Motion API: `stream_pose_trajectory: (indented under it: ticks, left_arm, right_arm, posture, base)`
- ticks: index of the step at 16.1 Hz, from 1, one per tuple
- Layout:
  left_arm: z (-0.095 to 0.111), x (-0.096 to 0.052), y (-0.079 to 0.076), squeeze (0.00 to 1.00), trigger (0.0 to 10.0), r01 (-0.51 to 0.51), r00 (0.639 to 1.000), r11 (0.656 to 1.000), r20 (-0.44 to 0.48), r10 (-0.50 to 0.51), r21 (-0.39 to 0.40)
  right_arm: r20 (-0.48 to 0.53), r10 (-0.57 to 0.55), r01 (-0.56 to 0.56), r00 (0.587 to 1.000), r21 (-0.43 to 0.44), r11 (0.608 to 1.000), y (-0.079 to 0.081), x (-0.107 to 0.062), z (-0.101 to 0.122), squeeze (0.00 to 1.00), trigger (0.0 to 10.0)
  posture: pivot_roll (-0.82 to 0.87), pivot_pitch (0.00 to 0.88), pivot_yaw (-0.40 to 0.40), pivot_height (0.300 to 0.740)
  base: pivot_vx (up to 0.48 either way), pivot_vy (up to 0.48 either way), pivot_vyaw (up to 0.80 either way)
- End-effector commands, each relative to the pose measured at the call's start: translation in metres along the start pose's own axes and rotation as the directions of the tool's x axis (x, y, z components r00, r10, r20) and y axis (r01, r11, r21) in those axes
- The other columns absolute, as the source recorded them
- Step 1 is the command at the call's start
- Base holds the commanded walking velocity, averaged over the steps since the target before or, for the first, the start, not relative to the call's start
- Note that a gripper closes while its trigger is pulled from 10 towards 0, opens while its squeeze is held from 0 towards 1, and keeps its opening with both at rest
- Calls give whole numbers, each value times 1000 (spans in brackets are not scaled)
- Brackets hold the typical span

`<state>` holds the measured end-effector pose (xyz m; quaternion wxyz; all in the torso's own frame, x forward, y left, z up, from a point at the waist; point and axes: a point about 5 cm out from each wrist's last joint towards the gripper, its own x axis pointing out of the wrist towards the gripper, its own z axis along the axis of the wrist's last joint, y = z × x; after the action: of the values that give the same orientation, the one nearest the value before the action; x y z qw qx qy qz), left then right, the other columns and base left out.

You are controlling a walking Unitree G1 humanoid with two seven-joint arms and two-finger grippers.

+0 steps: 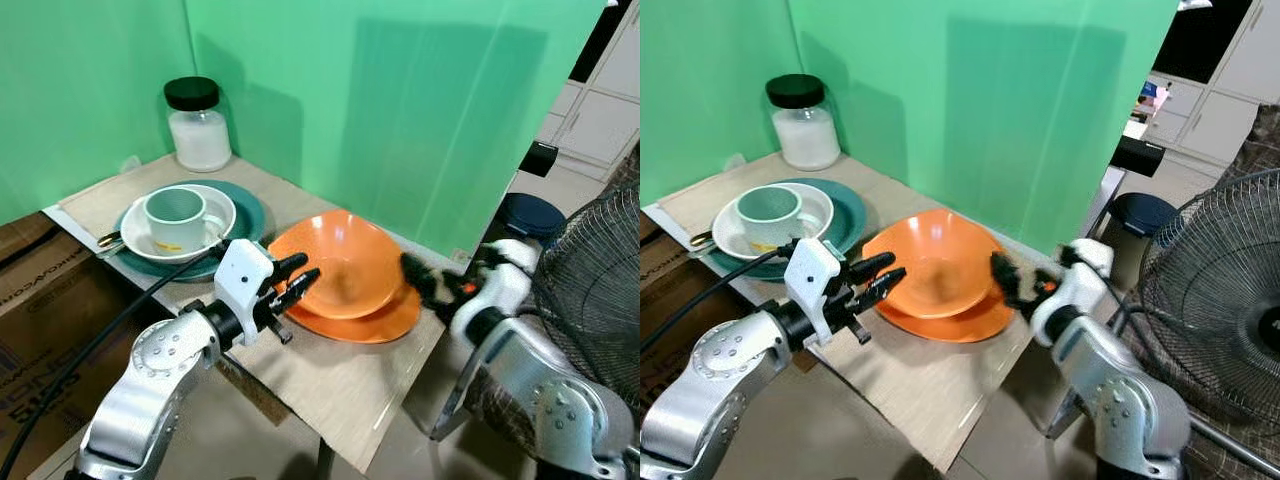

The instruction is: Setting the table

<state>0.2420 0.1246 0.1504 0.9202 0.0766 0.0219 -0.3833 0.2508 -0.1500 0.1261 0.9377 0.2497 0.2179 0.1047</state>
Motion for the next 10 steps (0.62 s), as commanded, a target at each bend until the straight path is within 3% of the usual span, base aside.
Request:
stream_pose_trajectory:
  ticks: [1, 4, 5, 6, 7, 10]
  left_arm:
    - [5, -3, 0, 0, 10000, 25, 1000, 1000, 13, -25, 15]
    - [5, -6, 0, 0, 10000, 35, 999, 999, 6, -35, 24]
    - [4, -7, 0, 0, 10000, 35, 999, 999, 3, -35, 27]
    - [5, -7, 0, 0, 10000, 37, 999, 999, 1, -37, 30]
    - [5, -7, 0, 0, 10000, 39, 999, 999, 1, -39, 29]
    - [5, -7, -2, 0, 10000, 46, 999, 998, -3, -46, 33]
  right_arm:
    - [-80, -21, 21, 997, -10, 1000, 2, 4, -6, 0, 10000]
    - [-131, 7, -1, 991, 46, 999, 9, 8, -14, 0, 10000]
    - [-149, 14, -5, 989, 63, 998, 11, 9, -16, 0, 5255]
    - [-156, 24, -11, 987, 87, 996, 13, 9, -17, 0, 1804]
    - [-156, 33, -15, 987, 113, 993, 14, 10, -16, 0, 0]
    - [-158, 50, -20, 986, 184, 983, 15, 12, -15, 0, 0]
  posture:
    - [65, 0, -38, 740]
    - [69, 0, -42, 740]
    - [71, 0, -45, 740]
    - [72, 0, -47, 740]
    - [72, 0, -49, 740]
    - [74, 0, -59, 740]
  base:
    - [0, 0, 0]
    - [0, 0, 0]
    - [0, 0, 0]
    - [0, 0, 0]
    - [0, 0, 0]
    - [0, 0, 0]
